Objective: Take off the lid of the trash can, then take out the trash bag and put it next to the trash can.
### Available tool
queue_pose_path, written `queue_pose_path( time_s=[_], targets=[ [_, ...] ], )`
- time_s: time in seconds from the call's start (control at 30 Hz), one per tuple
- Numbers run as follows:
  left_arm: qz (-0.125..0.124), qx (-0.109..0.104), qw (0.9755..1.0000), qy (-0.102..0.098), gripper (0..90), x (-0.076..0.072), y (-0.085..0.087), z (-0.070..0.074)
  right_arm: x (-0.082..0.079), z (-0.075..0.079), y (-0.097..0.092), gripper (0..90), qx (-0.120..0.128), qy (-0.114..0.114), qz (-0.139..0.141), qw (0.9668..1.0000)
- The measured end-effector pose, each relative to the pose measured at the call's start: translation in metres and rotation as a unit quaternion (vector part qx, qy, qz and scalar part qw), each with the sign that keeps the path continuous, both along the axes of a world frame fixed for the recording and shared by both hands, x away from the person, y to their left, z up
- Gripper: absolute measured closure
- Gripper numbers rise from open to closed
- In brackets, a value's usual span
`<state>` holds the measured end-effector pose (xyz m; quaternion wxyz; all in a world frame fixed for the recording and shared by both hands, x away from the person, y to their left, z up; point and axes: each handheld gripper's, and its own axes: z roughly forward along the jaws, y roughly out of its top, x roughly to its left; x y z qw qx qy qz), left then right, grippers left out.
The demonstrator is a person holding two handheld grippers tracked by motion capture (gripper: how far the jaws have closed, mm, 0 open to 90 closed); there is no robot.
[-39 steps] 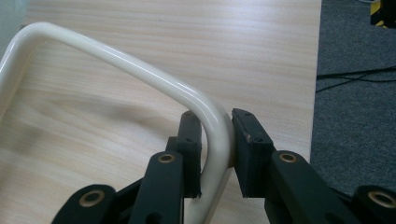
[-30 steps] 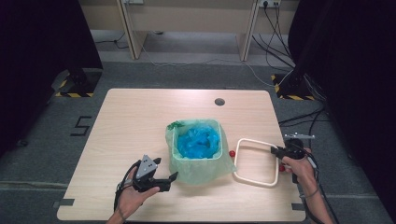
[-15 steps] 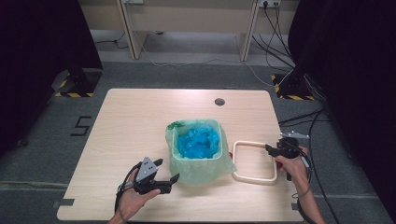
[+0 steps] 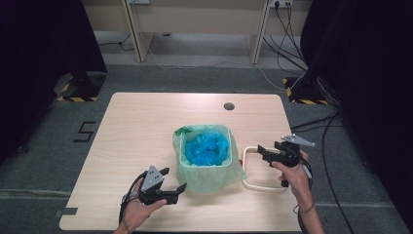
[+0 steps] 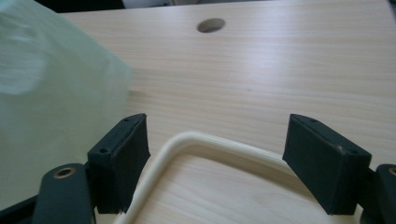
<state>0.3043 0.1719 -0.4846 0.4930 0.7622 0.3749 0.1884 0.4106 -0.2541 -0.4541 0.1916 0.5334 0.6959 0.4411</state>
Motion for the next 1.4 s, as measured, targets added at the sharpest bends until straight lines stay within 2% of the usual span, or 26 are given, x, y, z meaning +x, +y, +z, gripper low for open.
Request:
queue_pose_path(
  time_s=[0.27, 0.5, 0.77, 0.87, 1.0, 1.13, 1.3, 1.33, 1.4],
  targets=[
    [0.001, -0.001, 1.0, 0.0, 14.9, -0.001, 0.001, -0.001, -0.003, 0.009, 0.023, 18.5, 0.007, -0.005, 0.024, 0.9997],
    [0.001, -0.008, 1.0, 0.004, 14.9, -0.001, -0.001, -0.001, -0.005, 0.016, 0.03, 17.9, 0.009, -0.01, 0.036, 0.9992],
    [0.01, -0.004, 0.9999, 0.009, 14.8, 0.002, 0.001, -0.004, -0.007, 0.026, 0.042, 18.3, 0.026, -0.017, 0.054, 0.9981],
    [0.011, -0.003, 0.9999, 0.011, 14.8, 0.002, 0.001, -0.004, -0.008, 0.031, 0.049, 18.4, 0.021, -0.022, 0.063, 0.9976],
    [0.011, 0.001, 0.9998, 0.016, 14.8, 0.003, 0.002, -0.007, -0.008, 0.037, 0.057, 19.8, 0.026, -0.029, 0.072, 0.9967],
    [0.011, -0.002, 0.9998, 0.018, 14.8, 0.002, 0.003, -0.006, -0.006, 0.038, 0.066, 20.3, 0.021, -0.027, 0.082, 0.9961],
    [0.016, -0.02, 0.9996, 0.015, 14.6, 0.0, 0.003, 0.0, -0.001, 0.038, 0.076, 20.3, 0.018, -0.026, 0.088, 0.9956],
    [0.024, -0.02, 0.9995, 0.01, 14.6, -0.001, 0.003, 0.001, 0.0, 0.038, 0.077, 20.7, 0.017, -0.026, 0.09, 0.9955],
    [0.023, -0.017, 0.9996, -0.003, 14.5, -0.002, 0.001, 0.005, 0.002, 0.038, 0.079, 20.7, 0.016, -0.025, 0.089, 0.9956]
  ],
)
